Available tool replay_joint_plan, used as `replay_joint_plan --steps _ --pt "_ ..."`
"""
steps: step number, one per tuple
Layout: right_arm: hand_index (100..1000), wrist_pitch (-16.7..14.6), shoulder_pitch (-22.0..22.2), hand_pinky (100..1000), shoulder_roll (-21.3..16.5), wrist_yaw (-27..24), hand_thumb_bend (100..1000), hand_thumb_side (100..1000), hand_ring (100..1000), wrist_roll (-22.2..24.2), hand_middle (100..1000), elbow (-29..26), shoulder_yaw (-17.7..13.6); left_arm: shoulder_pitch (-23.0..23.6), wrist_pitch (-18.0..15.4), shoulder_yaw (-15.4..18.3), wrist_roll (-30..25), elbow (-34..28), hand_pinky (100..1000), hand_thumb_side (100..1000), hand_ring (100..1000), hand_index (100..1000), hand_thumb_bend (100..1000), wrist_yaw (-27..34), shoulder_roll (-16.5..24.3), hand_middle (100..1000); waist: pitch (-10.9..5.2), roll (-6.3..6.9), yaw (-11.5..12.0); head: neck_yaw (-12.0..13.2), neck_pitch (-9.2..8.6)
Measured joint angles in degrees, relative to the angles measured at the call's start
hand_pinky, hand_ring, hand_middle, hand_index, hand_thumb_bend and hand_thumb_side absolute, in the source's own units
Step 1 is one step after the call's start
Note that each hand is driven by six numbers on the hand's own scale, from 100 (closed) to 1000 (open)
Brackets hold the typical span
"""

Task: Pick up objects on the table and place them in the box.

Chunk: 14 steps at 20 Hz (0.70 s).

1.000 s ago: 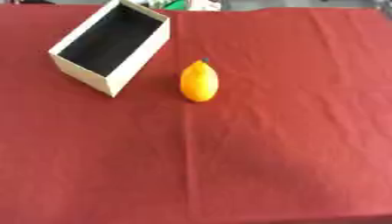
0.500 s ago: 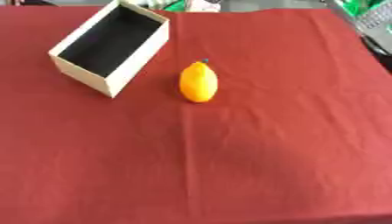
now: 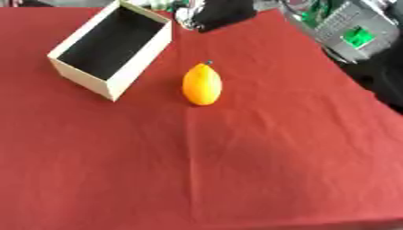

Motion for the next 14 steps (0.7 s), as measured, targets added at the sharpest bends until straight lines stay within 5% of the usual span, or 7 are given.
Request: replay_joint_plan --steps 4,12,14 --pt "944 -0.54 -0.15 946 0.75 -0.22 267 543 950 3.30 869 1.30 0.83 0.00 0.06 -0.01 -0.06 0.00 472 613 547 813 359 0.06 0.00 610 0.00 -0.02 0.02 0.00 -0.12" --pt "1000 -2.08 1.01 964 1.24 -3.11 232 377 959 5.83 884 2.69 1.29 -0.01 0.06 -0.01 -0.06 0.00 473 612 547 811 348 0.17 0.00 610 0.01 -0.01 0.04 0.02 -0.15" --pt "1000 -2.59 1.45 962 1.25 -3.82 181 235 951 6.34 877 2.98 1.55 -0.02 0.06 -0.01 -0.06 0.00 472 612 547 810 344 0.18 0.00 610 0.01 -0.01 0.03 0.02 -0.15"
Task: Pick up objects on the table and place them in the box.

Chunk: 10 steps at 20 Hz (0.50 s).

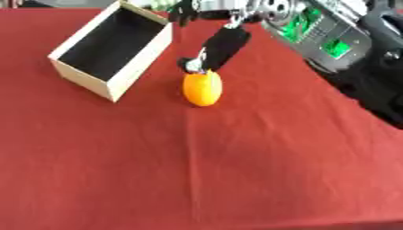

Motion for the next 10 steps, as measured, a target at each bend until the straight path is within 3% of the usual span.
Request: replay_joint_plan --steps 1,3,10 --pt "1000 -0.23 0.31 964 0.01 -0.23 163 191 950 0.23 877 0.26 0.14 -0.01 0.00 0.00 0.00 0.00 472 612 547 810 344 0.00 0.00 610 0.00 0.00 -0.01 0.00 0.00" --pt "1000 -0.55 1.00 963 0.05 -0.69 166 187 950 0.55 879 1.02 0.46 -0.01 0.00 0.00 0.00 0.00 472 612 547 810 342 0.00 0.00 610 0.00 0.01 -0.01 0.00 0.00" --pt "1000 -1.93 3.11 962 0.68 -0.17 274 289 957 1.94 884 5.37 1.16 -0.02 0.04 0.00 -0.03 0.00 472 608 545 807 326 0.00 0.00 608 0.00 0.03 -0.02 0.02 -0.01"
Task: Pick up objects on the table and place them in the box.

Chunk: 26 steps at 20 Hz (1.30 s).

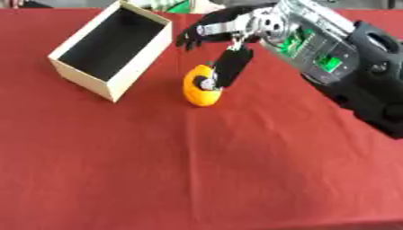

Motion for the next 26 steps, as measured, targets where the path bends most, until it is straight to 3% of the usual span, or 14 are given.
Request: replay_joint_plan --steps 6,13,18,21,22,24,25,26 --pt "1000 -2.56 0.79 960 1.88 5.07 308 292 964 1.91 887 7.99 -0.09 0.00 0.08 0.00 -0.08 0.00 471 609 545 804 320 0.01 -0.01 607 0.08 0.04 0.03 0.00 0.00" --pt "1000 -7.47 1.56 953 4.33 10.48 329 307 959 1.06 878 16.25 -1.87 0.01 0.14 -0.01 -0.13 0.00 471 614 544 804 324 0.05 -0.05 606 0.14 0.32 0.09 -0.03 -0.02" --pt "926 -9.46 1.61 921 5.39 11.17 216 342 903 0.07 755 18.36 -2.99 0.01 0.32 -0.01 -0.32 0.00 471 615 544 802 322 0.06 -0.06 606 0.20 0.32 0.24 -0.04 -0.02" --pt "882 -8.64 1.60 889 5.38 9.76 100 340 862 -2.50 662 17.13 -3.24 0.00 0.38 -0.02 -0.38 0.00 471 617 544 801 322 0.06 -0.07 607 0.34 0.33 0.41 -0.02 -0.02" --pt "872 -7.76 1.61 884 5.34 9.21 100 347 856 -3.88 647 16.21 -3.23 0.00 0.43 -0.02 -0.43 0.00 471 617 544 801 320 0.06 -0.07 607 0.37 0.33 0.43 0.01 -0.02" --pt "812 -5.37 1.61 869 5.17 8.51 100 212 819 -7.01 546 14.02 -3.21 0.00 0.54 -0.02 -0.53 0.00 471 618 543 801 321 0.06 -0.07 606 0.37 0.31 0.45 0.04 -0.03" --pt "761 -3.95 1.61 861 5.06 8.46 100 100 773 -8.70 483 13.07 -3.22 0.00 0.60 -0.02 -0.60 0.00 470 619 542 801 318 0.06 -0.07 606 0.37 0.30 0.45 0.04 -0.04" --pt "736 -2.50 1.60 863 4.81 8.59 100 100 746 -10.48 460 12.43 -3.25 0.00 0.66 -0.02 -0.66 0.00 470 619 542 800 317 0.06 -0.07 605 0.37 0.27 0.46 0.05 -0.07"
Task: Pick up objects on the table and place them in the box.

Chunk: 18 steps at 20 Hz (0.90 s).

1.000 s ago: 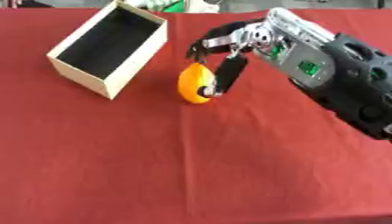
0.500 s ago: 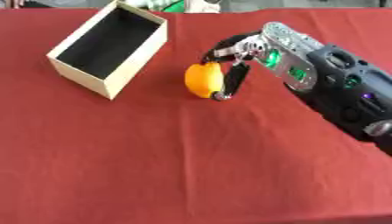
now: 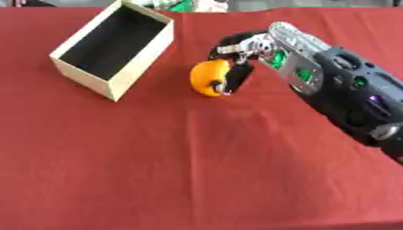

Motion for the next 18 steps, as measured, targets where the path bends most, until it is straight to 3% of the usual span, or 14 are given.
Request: replay_joint_plan --steps 4,10,14,18 --pt "699 4.23 -0.02 849 -0.54 2.03 100 100 656 -6.22 417 -0.47 -0.53 0.00 0.36 -0.16 -0.38 0.00 470 620 541 800 312 0.00 0.00 605 0.00 -0.03 0.03 0.00 -0.17" --pt "695 6.34 -2.03 850 -0.60 3.05 100 100 642 -9.85 409 -2.90 -2.60 0.00 0.67 -0.30 -0.69 0.00 470 620 542 800 309 0.00 0.00 605 0.01 0.07 0.02 -0.01 -0.17" --pt "701 6.19 -6.30 852 1.50 4.96 100 100 651 -10.59 417 -1.97 -4.35 -0.03 0.73 -0.31 -0.76 0.00 470 621 542 799 308 -0.01 -0.01 605 0.00 0.36 0.02 -0.47 -0.18" --pt "704 3.55 -10.89 853 7.10 8.52 100 100 656 -12.03 417 5.07 -7.13 -0.51 0.82 -0.38 -1.02 0.00 470 621 542 799 306 0.00 -0.31 605 0.00 0.49 0.56 -1.59 -0.21"
